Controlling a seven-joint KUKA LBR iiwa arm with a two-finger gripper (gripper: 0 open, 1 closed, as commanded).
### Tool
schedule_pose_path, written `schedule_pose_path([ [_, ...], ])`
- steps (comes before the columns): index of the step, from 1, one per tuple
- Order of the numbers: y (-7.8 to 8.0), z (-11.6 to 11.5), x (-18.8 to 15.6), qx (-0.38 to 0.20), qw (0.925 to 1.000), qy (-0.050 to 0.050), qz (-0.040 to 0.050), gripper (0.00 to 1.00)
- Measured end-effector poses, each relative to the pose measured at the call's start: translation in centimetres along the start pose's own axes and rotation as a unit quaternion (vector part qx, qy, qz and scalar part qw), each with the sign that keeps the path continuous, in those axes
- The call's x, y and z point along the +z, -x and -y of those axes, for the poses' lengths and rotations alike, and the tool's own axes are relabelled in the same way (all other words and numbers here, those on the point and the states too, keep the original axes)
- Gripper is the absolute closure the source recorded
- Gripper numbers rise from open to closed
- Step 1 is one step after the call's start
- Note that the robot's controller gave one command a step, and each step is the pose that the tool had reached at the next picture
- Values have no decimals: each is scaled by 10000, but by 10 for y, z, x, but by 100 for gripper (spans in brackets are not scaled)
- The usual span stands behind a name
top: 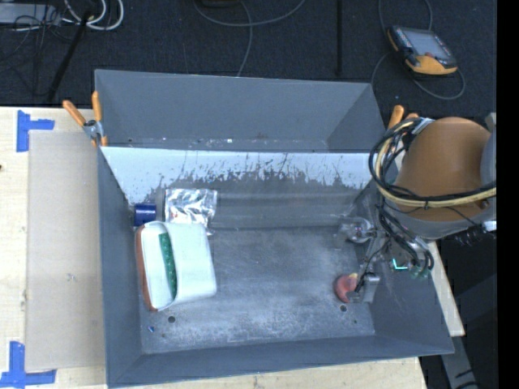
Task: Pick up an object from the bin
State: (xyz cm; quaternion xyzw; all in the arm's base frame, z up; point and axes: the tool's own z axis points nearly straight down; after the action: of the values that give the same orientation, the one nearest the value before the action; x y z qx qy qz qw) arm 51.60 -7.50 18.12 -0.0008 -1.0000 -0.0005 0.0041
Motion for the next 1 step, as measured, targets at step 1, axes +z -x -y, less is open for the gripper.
schedule_pose_path([
  [1,27,55,115,311,9995,3,1,0],
])
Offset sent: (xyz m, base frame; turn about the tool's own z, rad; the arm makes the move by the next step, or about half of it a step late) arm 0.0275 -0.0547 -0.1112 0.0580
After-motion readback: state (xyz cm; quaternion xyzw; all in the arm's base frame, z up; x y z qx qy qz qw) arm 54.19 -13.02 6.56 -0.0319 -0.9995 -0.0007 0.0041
